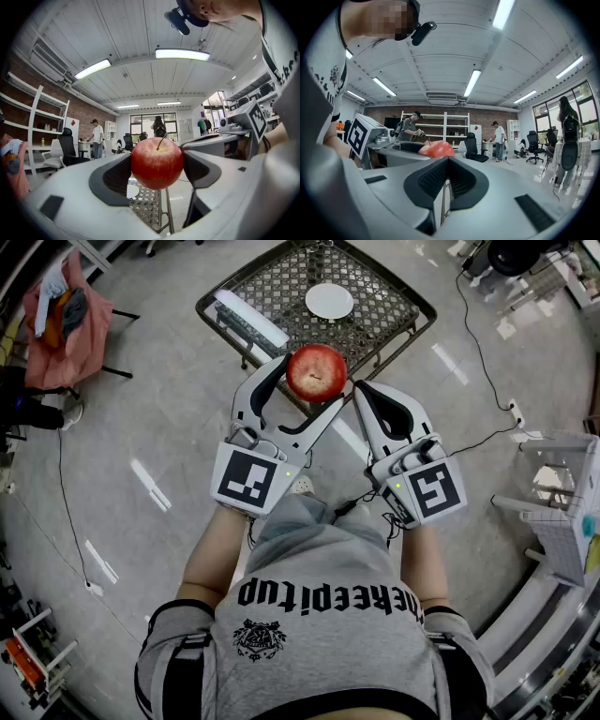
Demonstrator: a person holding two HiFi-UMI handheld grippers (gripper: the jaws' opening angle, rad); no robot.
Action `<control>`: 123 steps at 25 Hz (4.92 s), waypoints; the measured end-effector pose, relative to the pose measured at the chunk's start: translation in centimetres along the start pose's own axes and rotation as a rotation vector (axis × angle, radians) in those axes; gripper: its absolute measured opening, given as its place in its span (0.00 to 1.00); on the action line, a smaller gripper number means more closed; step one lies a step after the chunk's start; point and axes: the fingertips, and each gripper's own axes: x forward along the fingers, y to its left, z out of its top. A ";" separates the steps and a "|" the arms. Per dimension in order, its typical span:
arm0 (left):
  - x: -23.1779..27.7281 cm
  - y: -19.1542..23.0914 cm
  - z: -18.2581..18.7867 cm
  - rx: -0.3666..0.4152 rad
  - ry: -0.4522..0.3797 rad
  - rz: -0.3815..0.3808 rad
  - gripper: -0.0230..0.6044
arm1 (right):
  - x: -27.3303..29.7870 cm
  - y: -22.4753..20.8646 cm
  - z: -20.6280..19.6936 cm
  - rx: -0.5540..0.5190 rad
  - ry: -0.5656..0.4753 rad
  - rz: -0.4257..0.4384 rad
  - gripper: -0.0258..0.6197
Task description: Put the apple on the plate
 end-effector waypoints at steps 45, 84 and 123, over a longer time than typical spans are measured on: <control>4.8 1.7 0.1 -0.009 0.000 -0.034 0.64 | 1.7 -4.6 0.3 0.033 0.000 -0.050 0.06; 21.9 8.3 -3.0 -0.040 0.110 0.149 0.64 | 11.9 -20.7 -4.8 0.114 0.032 0.181 0.06; 25.3 19.0 -5.0 0.038 0.167 -0.359 0.64 | 20.8 -20.6 -5.3 0.204 0.072 -0.336 0.06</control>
